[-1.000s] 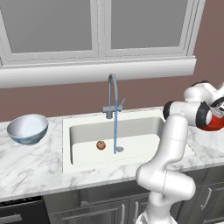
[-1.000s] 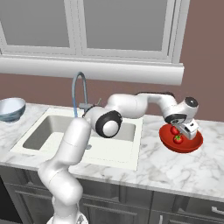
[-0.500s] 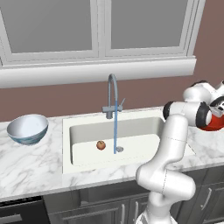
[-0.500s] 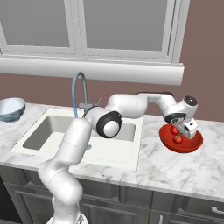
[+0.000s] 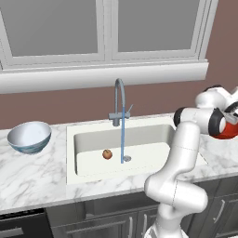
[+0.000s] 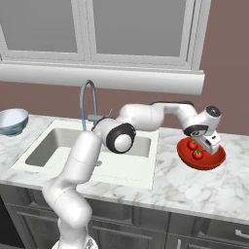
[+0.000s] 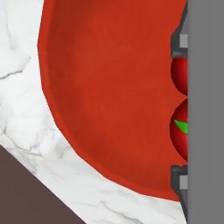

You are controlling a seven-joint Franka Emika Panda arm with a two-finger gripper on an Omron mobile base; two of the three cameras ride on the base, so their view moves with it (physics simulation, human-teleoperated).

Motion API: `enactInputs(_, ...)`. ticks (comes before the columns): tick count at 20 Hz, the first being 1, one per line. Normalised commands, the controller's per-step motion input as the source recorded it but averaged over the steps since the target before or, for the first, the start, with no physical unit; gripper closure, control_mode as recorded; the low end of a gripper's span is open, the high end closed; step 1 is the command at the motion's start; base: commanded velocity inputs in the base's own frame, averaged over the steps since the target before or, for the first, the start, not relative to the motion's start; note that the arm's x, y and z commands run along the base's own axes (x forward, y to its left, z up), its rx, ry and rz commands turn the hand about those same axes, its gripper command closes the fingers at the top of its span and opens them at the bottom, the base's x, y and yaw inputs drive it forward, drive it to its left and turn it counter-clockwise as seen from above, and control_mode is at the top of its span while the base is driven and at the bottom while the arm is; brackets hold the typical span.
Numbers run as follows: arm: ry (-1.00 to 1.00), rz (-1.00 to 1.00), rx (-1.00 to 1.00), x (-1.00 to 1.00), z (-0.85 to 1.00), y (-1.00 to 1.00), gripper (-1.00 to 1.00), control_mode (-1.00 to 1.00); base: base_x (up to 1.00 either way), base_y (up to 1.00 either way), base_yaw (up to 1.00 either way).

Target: Pick the tomatos from the sink and place them in one bowl. Place the peach in the other bowl. Then turn off the sink faucet.

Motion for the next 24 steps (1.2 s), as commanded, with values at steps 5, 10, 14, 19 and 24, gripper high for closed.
enactInputs(5,0.00,0.00,0.00,-0.28,0.38,0.01,-1.00,-1.00,0.00,0.00,0.00)
enactInputs(10,0.00,0.00,-0.03,-0.42,0.32,0.36,-1.00,-1.00,0.00,0.00,0.00)
enactInputs(14,0.00,0.00,-0.08,-0.35,0.09,0.66,-1.00,-1.00,0.00,0.00,0.00)
enactInputs(19,0.01,0.00,-0.10,-0.35,0.35,0.79,-1.00,-1.00,0.00,0.00,0.00)
enactInputs(24,0.00,0.00,-0.09,-0.42,0.53,0.74,-1.00,-1.00,0.00,0.00,0.00)
